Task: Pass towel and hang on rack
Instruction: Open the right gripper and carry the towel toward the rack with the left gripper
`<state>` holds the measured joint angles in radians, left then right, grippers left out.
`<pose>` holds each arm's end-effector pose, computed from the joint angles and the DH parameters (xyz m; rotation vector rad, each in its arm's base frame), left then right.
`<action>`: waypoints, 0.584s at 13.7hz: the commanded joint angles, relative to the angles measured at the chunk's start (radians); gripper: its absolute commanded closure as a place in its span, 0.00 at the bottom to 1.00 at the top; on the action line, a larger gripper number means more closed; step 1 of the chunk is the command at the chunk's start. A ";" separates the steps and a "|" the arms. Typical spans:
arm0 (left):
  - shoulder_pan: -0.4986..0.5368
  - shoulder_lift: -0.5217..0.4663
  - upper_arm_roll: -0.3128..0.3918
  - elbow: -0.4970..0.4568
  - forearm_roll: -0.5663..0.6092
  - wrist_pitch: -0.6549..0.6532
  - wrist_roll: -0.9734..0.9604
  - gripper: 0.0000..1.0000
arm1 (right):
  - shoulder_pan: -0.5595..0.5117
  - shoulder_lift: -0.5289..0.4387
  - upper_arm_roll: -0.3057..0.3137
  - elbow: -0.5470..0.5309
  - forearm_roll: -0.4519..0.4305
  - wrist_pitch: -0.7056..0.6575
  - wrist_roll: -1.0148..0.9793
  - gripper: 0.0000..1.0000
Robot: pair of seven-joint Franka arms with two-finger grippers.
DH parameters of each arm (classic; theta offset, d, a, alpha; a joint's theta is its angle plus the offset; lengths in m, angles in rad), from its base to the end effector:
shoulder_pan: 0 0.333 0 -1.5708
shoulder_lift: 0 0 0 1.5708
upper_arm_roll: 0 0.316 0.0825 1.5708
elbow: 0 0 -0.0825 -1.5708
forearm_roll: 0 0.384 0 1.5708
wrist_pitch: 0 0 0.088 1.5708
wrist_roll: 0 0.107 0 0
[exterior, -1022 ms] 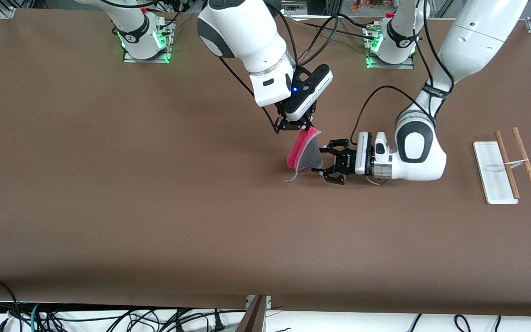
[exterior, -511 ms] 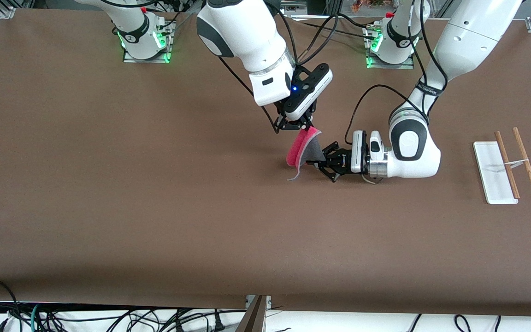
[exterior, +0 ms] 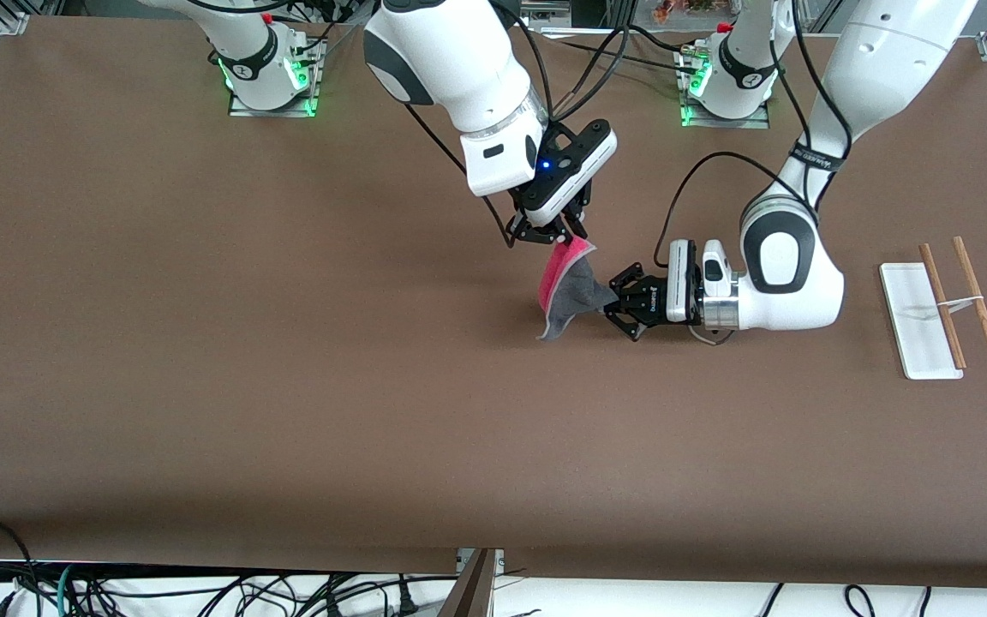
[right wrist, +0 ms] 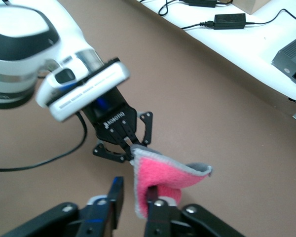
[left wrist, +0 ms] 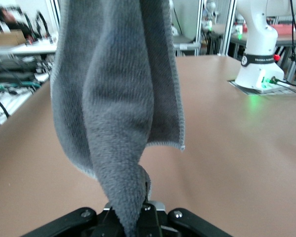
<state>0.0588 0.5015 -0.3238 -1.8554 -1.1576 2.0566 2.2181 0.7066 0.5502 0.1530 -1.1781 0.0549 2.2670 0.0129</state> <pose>0.6012 -0.1995 0.2737 1.4261 -1.6225 0.8836 0.5179 0.5524 0.5372 -2.5296 -1.0378 -0.6196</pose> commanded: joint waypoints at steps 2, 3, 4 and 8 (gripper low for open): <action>0.006 -0.077 0.011 0.065 0.224 -0.088 -0.288 1.00 | -0.010 -0.015 -0.003 -0.002 0.071 -0.006 0.015 0.00; 0.010 -0.077 0.015 0.112 0.310 -0.129 -0.367 1.00 | -0.015 -0.015 -0.003 -0.002 0.091 -0.007 0.016 0.00; 0.013 -0.075 0.017 0.161 0.387 -0.179 -0.447 1.00 | -0.030 -0.013 -0.003 -0.003 0.101 -0.012 0.018 0.00; 0.041 -0.070 0.017 0.301 0.651 -0.361 -0.658 1.00 | -0.070 -0.012 -0.001 -0.008 0.112 -0.038 0.039 0.00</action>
<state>0.0794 0.4207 -0.3056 -1.6128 -0.5927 1.7711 1.6326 0.6588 0.5501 0.1471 -1.1782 0.1448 2.2569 0.0417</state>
